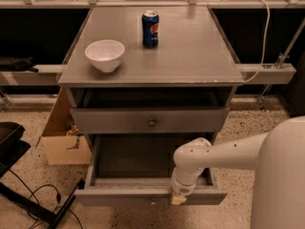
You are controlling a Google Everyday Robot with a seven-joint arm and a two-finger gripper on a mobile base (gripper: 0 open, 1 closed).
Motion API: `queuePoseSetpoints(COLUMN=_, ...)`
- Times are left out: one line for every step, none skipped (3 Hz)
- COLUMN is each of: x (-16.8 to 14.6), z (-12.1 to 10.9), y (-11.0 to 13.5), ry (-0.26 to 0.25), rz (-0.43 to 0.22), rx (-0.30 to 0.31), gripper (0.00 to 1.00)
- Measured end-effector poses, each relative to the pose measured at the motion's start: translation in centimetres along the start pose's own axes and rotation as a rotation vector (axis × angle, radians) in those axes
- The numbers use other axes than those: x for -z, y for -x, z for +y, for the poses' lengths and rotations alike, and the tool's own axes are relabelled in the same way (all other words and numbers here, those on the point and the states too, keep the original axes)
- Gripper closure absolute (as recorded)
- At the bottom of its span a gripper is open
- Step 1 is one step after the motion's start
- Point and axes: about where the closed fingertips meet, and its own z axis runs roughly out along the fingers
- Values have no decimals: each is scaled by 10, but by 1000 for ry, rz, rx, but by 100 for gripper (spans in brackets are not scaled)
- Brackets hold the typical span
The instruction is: Open middle drawer
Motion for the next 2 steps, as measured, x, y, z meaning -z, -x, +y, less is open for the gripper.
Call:
queuePoseSetpoints(x=5, z=2, y=2, ry=-12, rz=3, rx=17, gripper=0)
queuePoseSetpoints(x=38, z=16, y=8, ry=-69, rz=17, rx=62, gripper=0)
